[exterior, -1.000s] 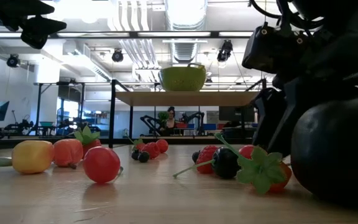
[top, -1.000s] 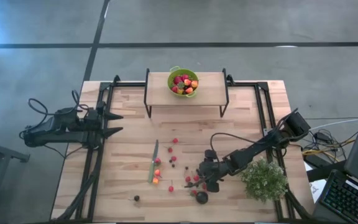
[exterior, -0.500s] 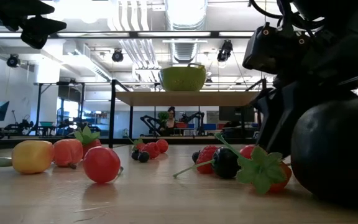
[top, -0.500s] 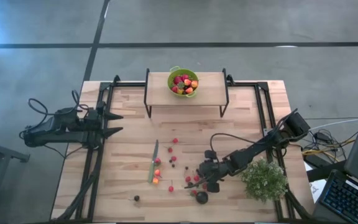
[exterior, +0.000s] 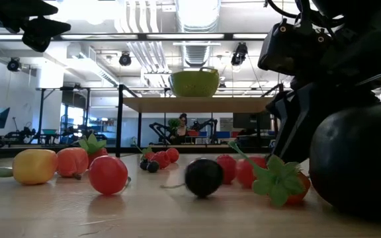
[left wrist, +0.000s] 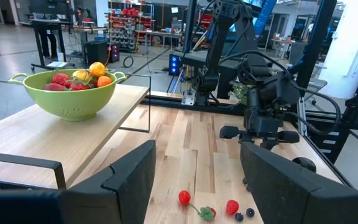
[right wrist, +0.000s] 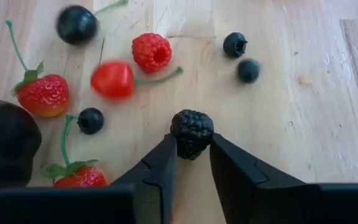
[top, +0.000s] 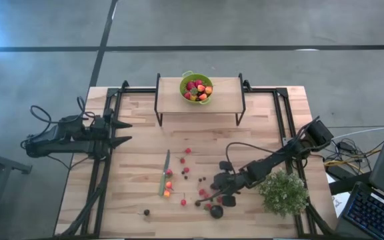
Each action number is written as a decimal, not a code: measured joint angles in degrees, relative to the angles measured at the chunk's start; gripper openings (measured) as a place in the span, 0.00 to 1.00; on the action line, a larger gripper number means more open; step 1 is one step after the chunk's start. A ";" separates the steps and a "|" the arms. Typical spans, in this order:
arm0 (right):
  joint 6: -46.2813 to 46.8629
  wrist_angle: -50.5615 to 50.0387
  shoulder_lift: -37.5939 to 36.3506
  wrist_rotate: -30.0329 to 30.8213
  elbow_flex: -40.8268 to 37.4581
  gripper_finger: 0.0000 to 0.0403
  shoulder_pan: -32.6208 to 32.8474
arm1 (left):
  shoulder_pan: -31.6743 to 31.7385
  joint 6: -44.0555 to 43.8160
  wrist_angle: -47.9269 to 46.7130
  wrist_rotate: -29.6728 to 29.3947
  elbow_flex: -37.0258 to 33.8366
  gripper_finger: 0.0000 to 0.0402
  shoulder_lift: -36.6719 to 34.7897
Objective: Pick & Place Fruit
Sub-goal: Put the blackberry into the green colander on the shelf
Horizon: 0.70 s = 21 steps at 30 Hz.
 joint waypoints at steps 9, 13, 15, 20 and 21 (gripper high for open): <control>0.24 0.32 0.02 -1.85 -0.02 0.39 -0.29 | 0.00 0.00 0.01 -0.01 0.01 0.60 0.00; 0.26 0.80 0.02 -1.83 -0.02 0.45 -0.78 | -0.01 0.00 0.01 0.00 0.00 0.60 0.01; 0.26 1.49 0.02 -1.82 -0.02 0.47 -0.86 | 0.00 0.00 0.02 -0.01 0.01 0.60 0.01; 0.28 1.65 0.02 -1.79 -0.02 0.50 -0.88 | -0.01 0.00 0.01 -0.01 0.00 0.60 -0.01; 0.48 1.74 0.02 -1.79 -0.02 0.50 -0.88 | -0.01 0.00 0.00 -0.01 0.01 0.60 0.00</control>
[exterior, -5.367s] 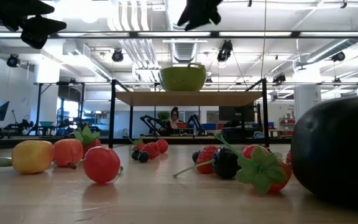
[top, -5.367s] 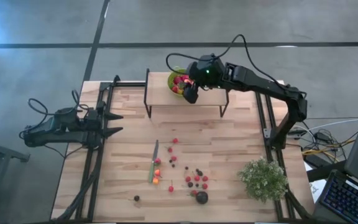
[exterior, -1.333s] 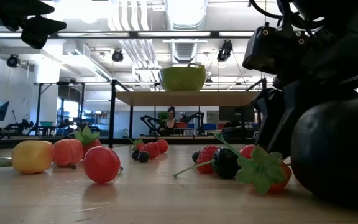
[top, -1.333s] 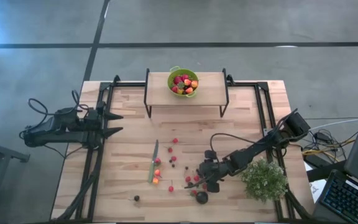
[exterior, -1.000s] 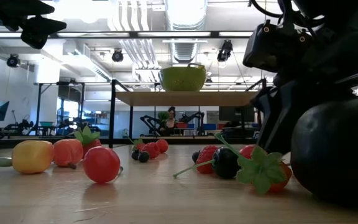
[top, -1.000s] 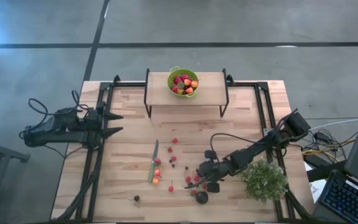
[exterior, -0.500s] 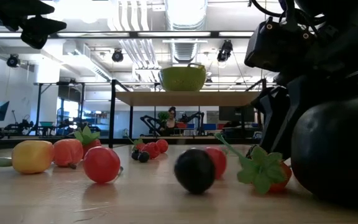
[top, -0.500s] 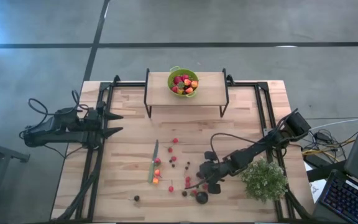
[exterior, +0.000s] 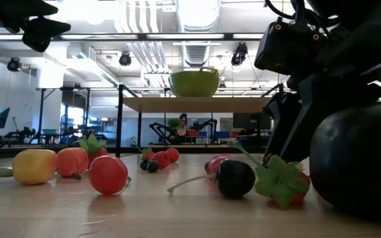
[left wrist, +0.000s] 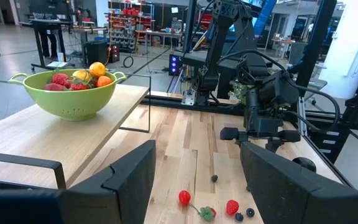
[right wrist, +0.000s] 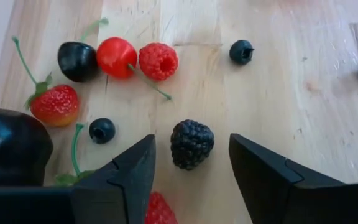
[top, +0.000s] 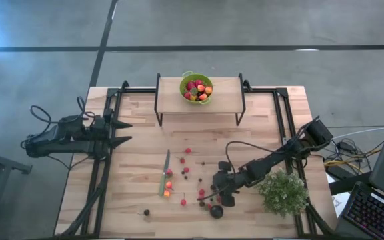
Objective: Pick & Place Fruit
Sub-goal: Put the blackberry into the green colander on the shelf
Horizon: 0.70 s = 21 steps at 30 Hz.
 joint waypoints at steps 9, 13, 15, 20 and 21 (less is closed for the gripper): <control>0.20 1.16 2.46 0.23 0.05 0.45 0.00 | 0.00 0.00 0.00 0.02 0.00 0.60 -0.01; 0.41 2.24 3.37 0.40 0.20 0.42 0.00 | 0.01 0.00 0.02 0.02 -0.01 0.60 -0.01; 0.48 2.39 3.39 0.29 0.24 0.41 0.00 | 0.00 0.00 0.00 0.01 0.00 0.60 0.00; -0.57 1.47 3.58 -0.07 1.37 0.37 -0.03 | -0.01 0.00 -0.01 0.00 0.00 0.60 -0.01; -0.68 1.24 3.61 -0.14 1.61 0.36 -0.04 | -0.01 0.00 0.00 0.00 0.00 0.60 -0.01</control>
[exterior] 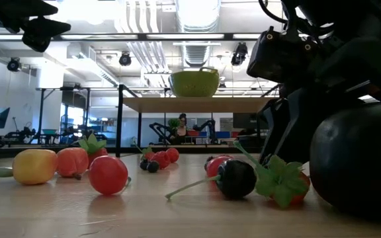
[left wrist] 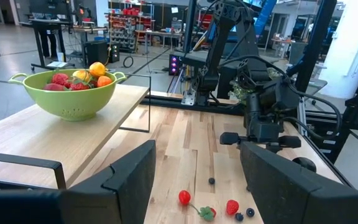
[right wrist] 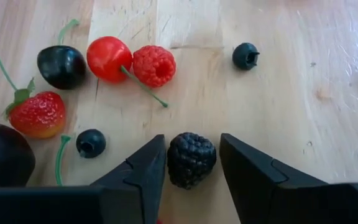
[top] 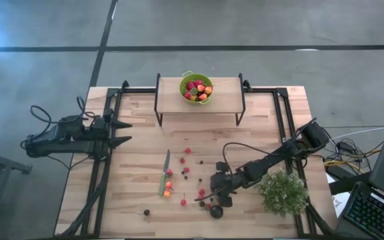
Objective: Pick & Place Fruit
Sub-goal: Put the blackberry into the green colander on the shelf
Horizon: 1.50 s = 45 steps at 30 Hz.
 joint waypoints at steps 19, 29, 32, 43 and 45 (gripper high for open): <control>-5.59 -8.25 0.13 -1.15 6.01 0.28 -0.07 | -0.01 0.00 0.01 0.02 0.00 0.60 0.01; -14.20 -20.34 -1.75 -0.75 16.47 0.25 -3.50 | 0.01 0.00 0.01 0.00 0.00 0.60 0.01; -19.32 -21.12 -2.22 -0.76 20.03 0.27 -5.05 | 0.01 0.00 0.02 0.02 0.00 0.60 -0.01; -28.54 -27.69 -4.07 -10.24 34.65 0.23 -16.00 | 0.00 0.00 0.01 0.02 0.00 0.60 0.02; -28.52 -28.77 -4.29 -13.20 36.66 0.25 -18.33 | 0.00 0.00 0.02 0.00 -0.01 0.60 0.01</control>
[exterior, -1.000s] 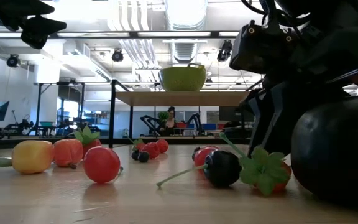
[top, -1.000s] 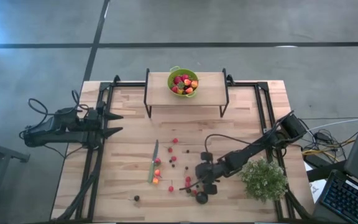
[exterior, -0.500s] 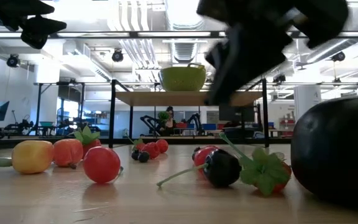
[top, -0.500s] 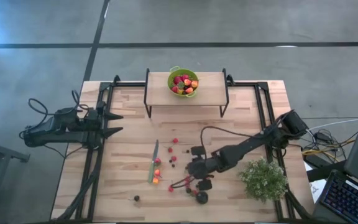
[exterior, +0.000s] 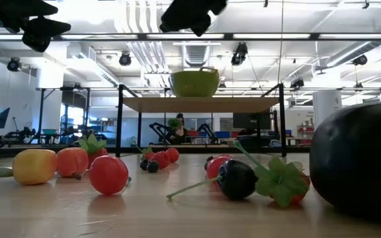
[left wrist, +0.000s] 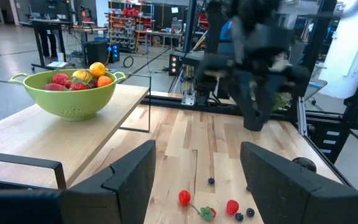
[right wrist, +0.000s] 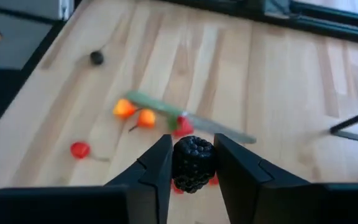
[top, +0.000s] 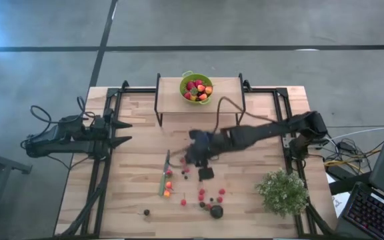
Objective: Pick & Place Fruit
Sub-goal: Put the blackberry into the green colander on the shelf
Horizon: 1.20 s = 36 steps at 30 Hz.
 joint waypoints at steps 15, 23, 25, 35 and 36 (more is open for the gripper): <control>1.64 -4.84 -0.32 -1.06 9.96 0.26 -17.73 | 0.00 0.00 -0.02 0.00 0.00 0.60 0.00; 4.96 -4.41 -0.32 2.61 9.88 0.24 -25.72 | -0.01 0.00 -0.01 0.02 0.00 0.60 0.00; 5.98 -4.41 -0.32 2.81 9.84 0.24 -27.71 | 0.01 0.00 0.00 0.00 0.01 0.60 -0.01; 8.66 -6.01 0.38 5.58 9.64 0.24 -32.73 | 0.00 0.00 -0.01 0.00 -0.01 0.60 -0.01; 8.77 -6.08 0.40 5.64 9.64 0.24 -32.89 | -0.01 0.00 -0.01 0.00 0.01 0.60 -0.01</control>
